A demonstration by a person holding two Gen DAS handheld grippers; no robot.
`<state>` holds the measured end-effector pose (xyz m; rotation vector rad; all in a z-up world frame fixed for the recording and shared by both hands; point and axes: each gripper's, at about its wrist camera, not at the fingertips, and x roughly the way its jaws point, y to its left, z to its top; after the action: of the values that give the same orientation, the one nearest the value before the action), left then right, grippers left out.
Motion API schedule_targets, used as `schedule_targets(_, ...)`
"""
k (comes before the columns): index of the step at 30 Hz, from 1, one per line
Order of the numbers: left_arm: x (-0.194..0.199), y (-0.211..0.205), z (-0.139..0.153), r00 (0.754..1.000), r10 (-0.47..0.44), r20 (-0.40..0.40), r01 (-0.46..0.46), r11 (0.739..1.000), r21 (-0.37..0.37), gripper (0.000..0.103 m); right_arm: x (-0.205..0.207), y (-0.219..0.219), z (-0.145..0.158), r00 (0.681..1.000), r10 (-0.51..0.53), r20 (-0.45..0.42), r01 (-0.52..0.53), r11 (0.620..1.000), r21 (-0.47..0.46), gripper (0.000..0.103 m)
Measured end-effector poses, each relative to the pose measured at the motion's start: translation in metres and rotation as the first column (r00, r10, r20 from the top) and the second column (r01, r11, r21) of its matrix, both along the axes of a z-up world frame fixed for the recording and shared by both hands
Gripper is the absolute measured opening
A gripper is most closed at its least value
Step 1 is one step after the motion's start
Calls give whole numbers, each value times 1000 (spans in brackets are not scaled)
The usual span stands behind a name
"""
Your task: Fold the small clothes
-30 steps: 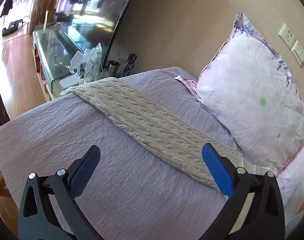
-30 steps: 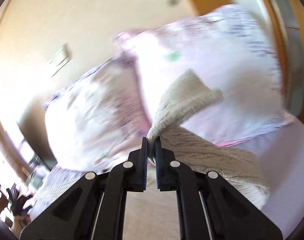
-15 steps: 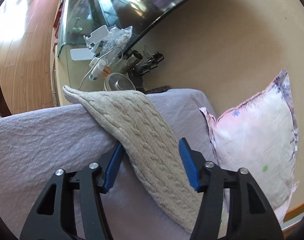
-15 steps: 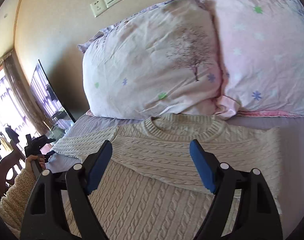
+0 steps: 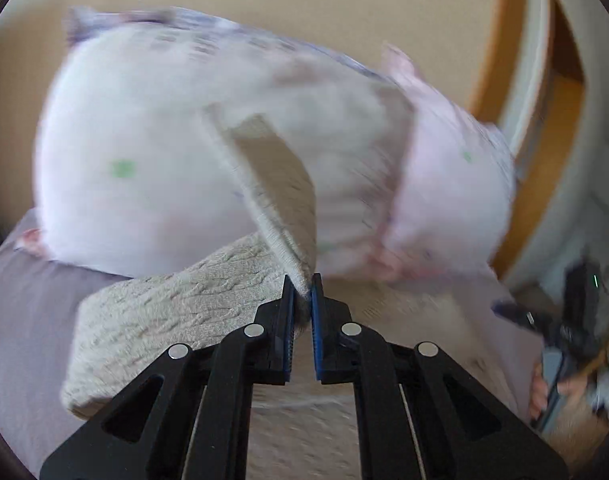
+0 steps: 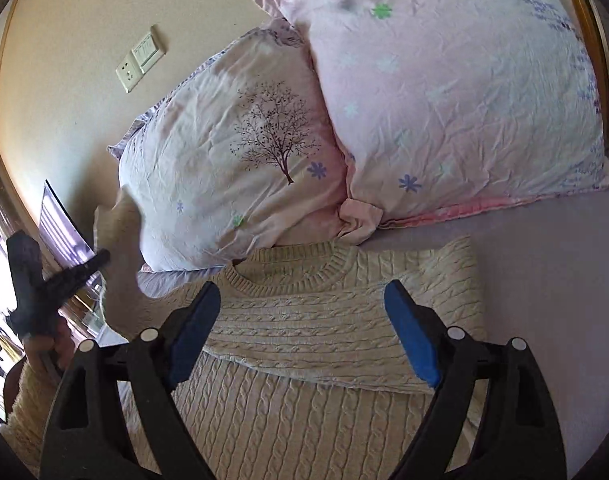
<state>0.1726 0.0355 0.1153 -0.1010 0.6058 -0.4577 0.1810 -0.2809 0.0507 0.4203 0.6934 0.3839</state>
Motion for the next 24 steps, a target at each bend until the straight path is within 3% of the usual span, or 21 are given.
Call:
schedule_targets(1,-2,-42,-18,994,-100,-37,102,993,63,7,5,-4,-7,999,-7,-33,8,1000,24,84)
schedule_targets(3,-4,-103,-60,961,-229,-153,253,953,168,7,14,-15,-21,994,-25,-110,32,997,67,83)
schedule_targets(5,-10,-120,-87,937,-255,-241,302,936,182,7,19,-30,-33,981,-51,-185,70,992,100,72)
schedule_targets(6,-15,-113,-91,937,-251,-243,294,942,163,7,20,-38,-37,975,-71,-213,95,990,102,65)
schedule_targets(7,-22,-101,-89,939,-251,-237,287,949,131,7,20,-44,-41,969,-90,-230,114,989,94,63)
schedule_targets(8,-27,-84,-86,946,-226,-231,255,961,105,11,20,-48,-44,962,-105,-251,128,989,76,62)
schedule_targets(11,-46,-18,-72,981,-62,-184,74,995,60,60,19,-38,-51,954,-29,-299,45,998,48,50)
schedule_targets(12,-53,5,-68,985,3,-170,8,998,61,64,16,-30,-51,953,-6,-302,11,1000,15,48)
schedule_targets(16,-74,75,-72,962,178,-207,-166,983,75,65,3,-2,-59,952,21,-306,-71,986,-153,42)
schedule_targets(20,-96,123,-92,912,242,-330,-262,965,-16,65,-14,17,-68,951,40,-305,-126,956,-267,36)
schedule_targets(21,-103,130,-97,906,243,-346,-273,961,-41,65,-19,22,-68,955,52,-292,-143,943,-300,15)
schedule_targets(22,-109,134,-102,902,236,-361,-276,959,-64,65,-21,23,-67,954,68,-291,-158,941,-300,8)
schedule_targets(24,-117,137,-109,897,227,-381,-281,955,-92,65,-20,23,-55,968,48,-245,-127,940,-317,7)
